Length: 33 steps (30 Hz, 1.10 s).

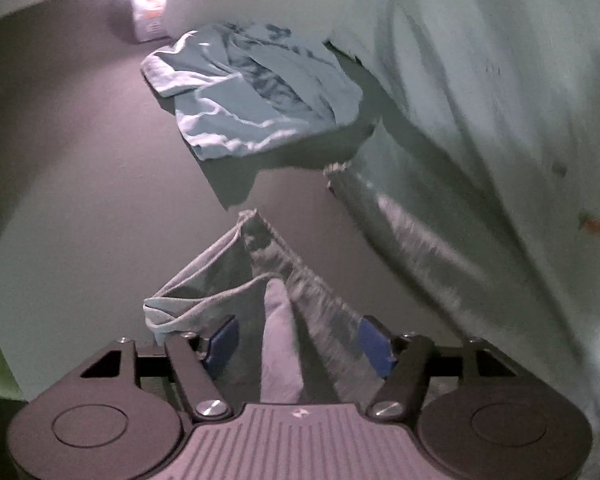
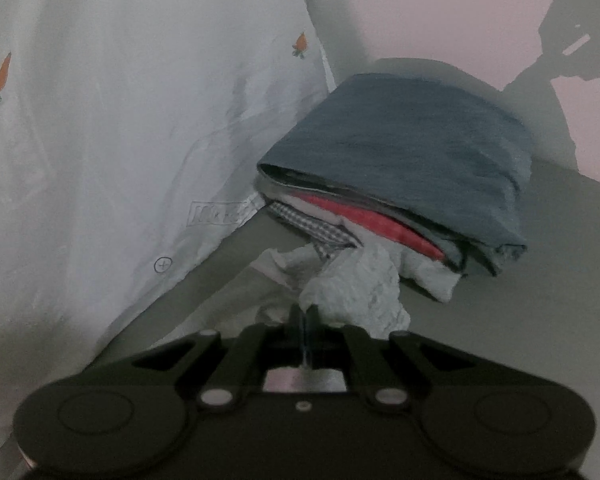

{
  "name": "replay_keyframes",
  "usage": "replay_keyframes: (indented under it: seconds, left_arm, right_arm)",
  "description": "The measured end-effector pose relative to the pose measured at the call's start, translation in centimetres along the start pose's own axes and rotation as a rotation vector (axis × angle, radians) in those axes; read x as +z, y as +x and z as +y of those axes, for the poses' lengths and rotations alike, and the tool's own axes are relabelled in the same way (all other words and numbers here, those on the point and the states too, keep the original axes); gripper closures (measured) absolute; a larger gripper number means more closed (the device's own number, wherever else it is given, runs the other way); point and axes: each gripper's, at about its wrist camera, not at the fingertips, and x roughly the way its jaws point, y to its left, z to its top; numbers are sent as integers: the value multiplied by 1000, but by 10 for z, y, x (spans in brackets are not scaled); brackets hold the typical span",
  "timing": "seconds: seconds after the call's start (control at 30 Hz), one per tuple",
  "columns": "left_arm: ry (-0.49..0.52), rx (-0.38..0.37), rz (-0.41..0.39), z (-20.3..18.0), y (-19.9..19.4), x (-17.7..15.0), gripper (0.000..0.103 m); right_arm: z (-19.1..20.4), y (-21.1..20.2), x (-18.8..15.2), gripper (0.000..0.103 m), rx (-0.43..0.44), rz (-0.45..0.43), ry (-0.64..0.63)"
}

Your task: Fold clothes

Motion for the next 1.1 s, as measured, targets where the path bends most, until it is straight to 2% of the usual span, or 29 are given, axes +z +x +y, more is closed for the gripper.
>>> replay_keyframes:
  seconds: [0.13, 0.17, 0.2, 0.23, 0.27, 0.33, 0.43, 0.7, 0.83, 0.97, 1.1]
  left_arm:
    - [104, 109, 44, -8, 19, -7, 32]
    - [122, 122, 55, -9, 23, -8, 37]
    - [131, 137, 57, -10, 25, -10, 59]
    - [136, 157, 54, -12, 26, -12, 73]
    - [148, 184, 49, -13, 26, -14, 93]
    - [142, 206, 20, -12, 23, -14, 101]
    - [63, 193, -51, -4, -2, -5, 102]
    - [-175, 108, -256, 24, -87, 41, 102]
    - [-265, 102, -286, 36, -99, 54, 102]
    - [-344, 72, -279, 45, -100, 64, 103]
    - [-351, 61, -289, 35, -93, 76, 103]
  right_arm:
    - [-12, -5, -3, 102, 4, 0, 41]
    - [-15, -6, -4, 102, 4, 0, 51]
    - [-18, -8, -5, 102, 3, 1, 61]
    - [-21, -10, -6, 102, 4, 1, 70]
    - [-23, -12, -7, 102, 4, -1, 78]
    - [-28, -17, -9, 102, 3, -8, 91]
    - [-35, -26, -9, 102, -2, -24, 112]
    - [-65, -64, 2, 102, 74, -119, 235]
    - [-73, -67, 0, 102, 69, -128, 261]
    - [-79, -67, -5, 102, 62, -123, 289]
    - [-78, -65, -3, 102, 60, -123, 298]
